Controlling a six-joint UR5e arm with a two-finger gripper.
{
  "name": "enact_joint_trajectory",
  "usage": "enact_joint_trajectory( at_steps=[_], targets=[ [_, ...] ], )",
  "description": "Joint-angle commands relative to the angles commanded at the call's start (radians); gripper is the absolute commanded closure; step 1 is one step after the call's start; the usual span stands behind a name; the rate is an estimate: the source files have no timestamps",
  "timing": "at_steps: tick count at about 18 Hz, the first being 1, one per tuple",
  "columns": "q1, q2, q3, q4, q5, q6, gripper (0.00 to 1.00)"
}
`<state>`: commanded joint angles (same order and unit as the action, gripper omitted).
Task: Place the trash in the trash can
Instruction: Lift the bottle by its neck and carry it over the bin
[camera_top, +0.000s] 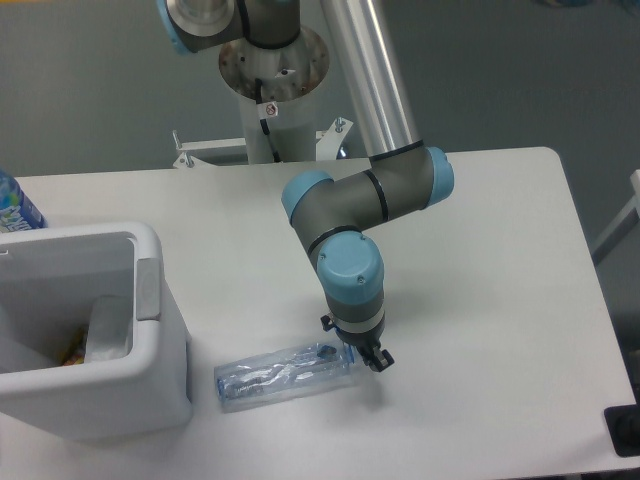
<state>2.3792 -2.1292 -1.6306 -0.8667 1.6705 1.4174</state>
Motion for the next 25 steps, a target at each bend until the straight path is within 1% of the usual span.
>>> enact_joint_trajectory(
  at_steps=[2,4,6,8,10,13,17,21,25],
  targets=[
    [0.003,0.017,-0.011,0.000,-0.002,0.002,0.83],
    [0.008,0.020,-0.009,0.000,-0.003,0.003,0.86],
    [0.015,0.022,-0.009,0.000,-0.012,0.006,0.87],
    [0.038,0.037,-0.003,0.000,-0.028,0.009,0.87],
    [0.075,0.067,0.008,0.000,-0.092,0.002,0.87],
    [0.129,0.113,0.020,0.000,-0.221,-0.021,0.87],
    [0.172,0.149,0.057,0.000,-0.357,-0.175,0.87],
    [0.204,0.190,0.063,0.000,-0.487,-0.302,0.87],
    [0.186,0.242,0.063,0.002,-0.509,-0.507,0.87]
  ],
)
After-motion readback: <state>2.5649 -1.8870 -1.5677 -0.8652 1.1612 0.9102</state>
